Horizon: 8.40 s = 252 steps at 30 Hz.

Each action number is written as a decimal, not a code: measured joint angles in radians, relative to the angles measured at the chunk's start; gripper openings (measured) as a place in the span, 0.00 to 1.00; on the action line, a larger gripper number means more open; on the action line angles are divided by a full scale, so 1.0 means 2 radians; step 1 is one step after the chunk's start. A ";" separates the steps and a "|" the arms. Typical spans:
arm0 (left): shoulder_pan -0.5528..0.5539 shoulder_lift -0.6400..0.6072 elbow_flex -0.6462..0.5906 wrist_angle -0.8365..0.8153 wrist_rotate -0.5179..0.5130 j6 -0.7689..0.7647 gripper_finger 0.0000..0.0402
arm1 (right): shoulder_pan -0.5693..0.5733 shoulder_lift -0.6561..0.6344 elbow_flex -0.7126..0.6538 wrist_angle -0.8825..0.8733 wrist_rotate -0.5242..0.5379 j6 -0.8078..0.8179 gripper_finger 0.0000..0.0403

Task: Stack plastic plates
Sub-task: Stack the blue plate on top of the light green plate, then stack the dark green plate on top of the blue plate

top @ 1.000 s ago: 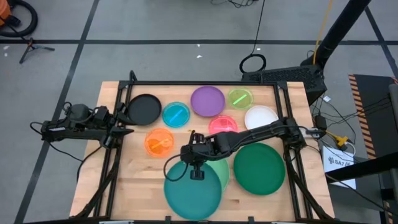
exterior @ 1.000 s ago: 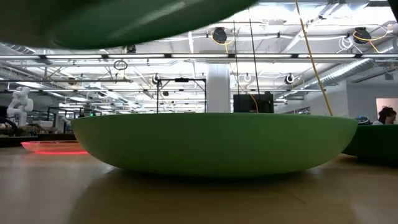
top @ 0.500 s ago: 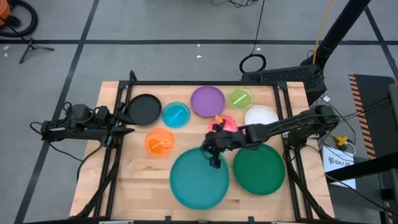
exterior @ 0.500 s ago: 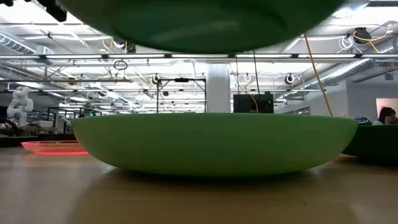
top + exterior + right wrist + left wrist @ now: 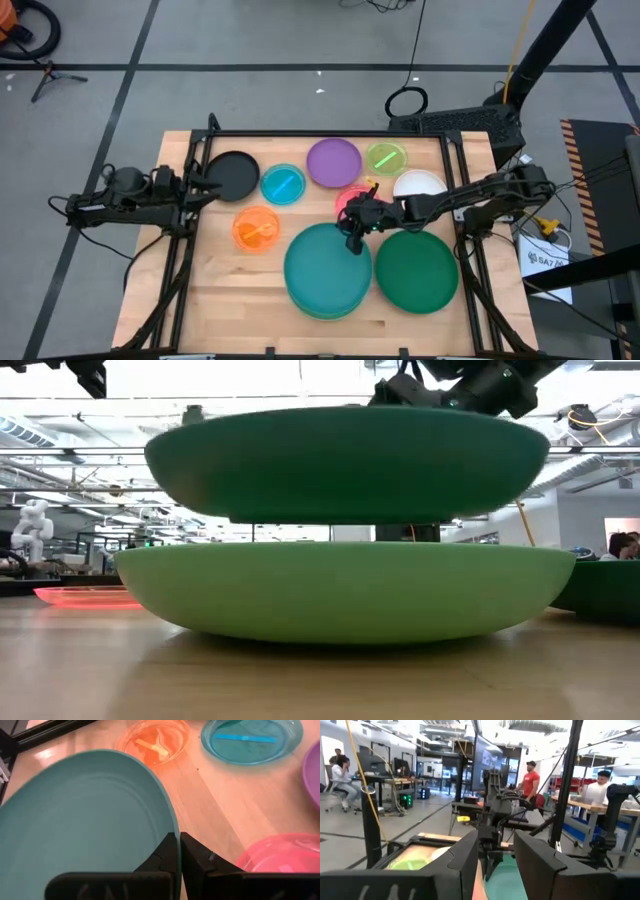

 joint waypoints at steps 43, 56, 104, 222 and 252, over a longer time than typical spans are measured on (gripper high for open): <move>0.000 0.000 0.000 0.064 0.000 0.092 0.33 | 0.111 0.009 0.123 -0.163 0.016 0.220 0.16; 0.000 0.000 0.000 0.091 -0.002 0.133 0.33 | 0.240 0.015 0.158 -0.394 -0.073 0.367 0.16; 0.000 0.000 0.000 0.093 -0.017 0.144 0.33 | 0.377 0.165 0.333 -0.619 -0.027 0.390 0.51; 0.000 0.000 0.000 0.092 -0.017 0.146 0.33 | 0.349 0.165 0.368 -0.678 -0.009 0.492 0.01; 0.000 0.000 0.000 0.091 -0.017 0.147 0.33 | 0.226 0.165 0.470 -0.639 0.080 0.245 0.01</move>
